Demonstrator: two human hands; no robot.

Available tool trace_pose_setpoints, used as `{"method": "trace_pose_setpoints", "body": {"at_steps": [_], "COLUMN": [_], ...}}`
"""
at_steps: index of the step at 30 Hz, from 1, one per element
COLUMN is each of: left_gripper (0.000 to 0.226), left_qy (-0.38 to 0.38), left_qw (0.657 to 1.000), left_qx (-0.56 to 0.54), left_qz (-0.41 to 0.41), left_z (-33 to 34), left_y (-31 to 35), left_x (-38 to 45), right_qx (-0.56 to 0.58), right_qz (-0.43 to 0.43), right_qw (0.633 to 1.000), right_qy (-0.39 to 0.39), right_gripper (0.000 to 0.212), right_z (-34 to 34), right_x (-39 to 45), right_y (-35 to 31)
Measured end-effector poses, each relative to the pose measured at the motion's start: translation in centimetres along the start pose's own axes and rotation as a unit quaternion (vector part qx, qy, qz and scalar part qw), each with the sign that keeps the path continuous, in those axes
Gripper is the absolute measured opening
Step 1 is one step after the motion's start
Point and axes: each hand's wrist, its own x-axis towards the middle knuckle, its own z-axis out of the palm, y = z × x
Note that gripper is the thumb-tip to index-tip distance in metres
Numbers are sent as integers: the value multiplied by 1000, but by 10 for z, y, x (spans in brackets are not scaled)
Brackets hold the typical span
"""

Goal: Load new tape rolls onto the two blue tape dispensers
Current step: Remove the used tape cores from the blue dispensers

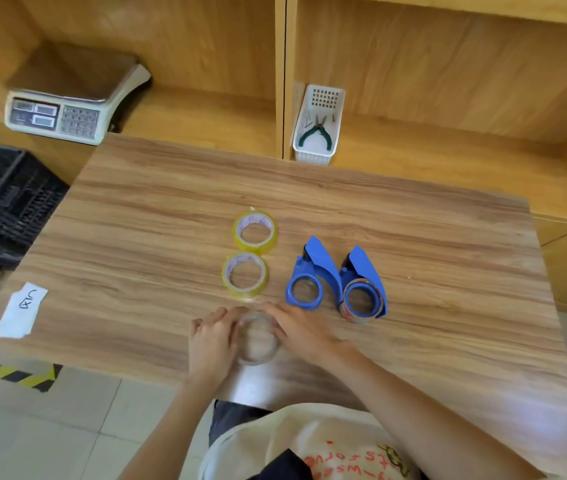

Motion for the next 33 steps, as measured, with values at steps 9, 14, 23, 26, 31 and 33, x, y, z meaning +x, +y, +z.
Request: {"method": "trace_pose_setpoints", "body": {"at_steps": [9, 14, 23, 26, 31, 33], "left_gripper": [27, 34, 58, 37, 27, 20], "left_qy": [-19, -79, -63, -49, -44, -43], "left_qw": [1000, 994, 995, 991, 980, 974], "left_qx": [-3, -71, -8, -29, -81, -91], "left_qz": [-18, -31, 75, 123, 174, 205], "left_z": [7, 4, -13, -19, -17, -15], "left_y": [-4, 3, 6, 22, 61, 81], "left_x": [-5, -1, 12, 28, 61, 74], "right_qx": [-28, -8, 26, 56, 73, 79], "right_qz": [-16, -2, 71, 109, 162, 180], "right_qw": [998, 998, 997, 992, 980, 974], "right_qy": [-57, -57, -35, 19, 90, 111], "right_gripper": [54, 56, 32, 15, 10, 12], "right_z": [3, -2, -47, -66, -88, -95], "right_x": [-1, -5, -9, -13, -27, -33], "right_y": [4, 7, 39, 60, 91, 101]}}
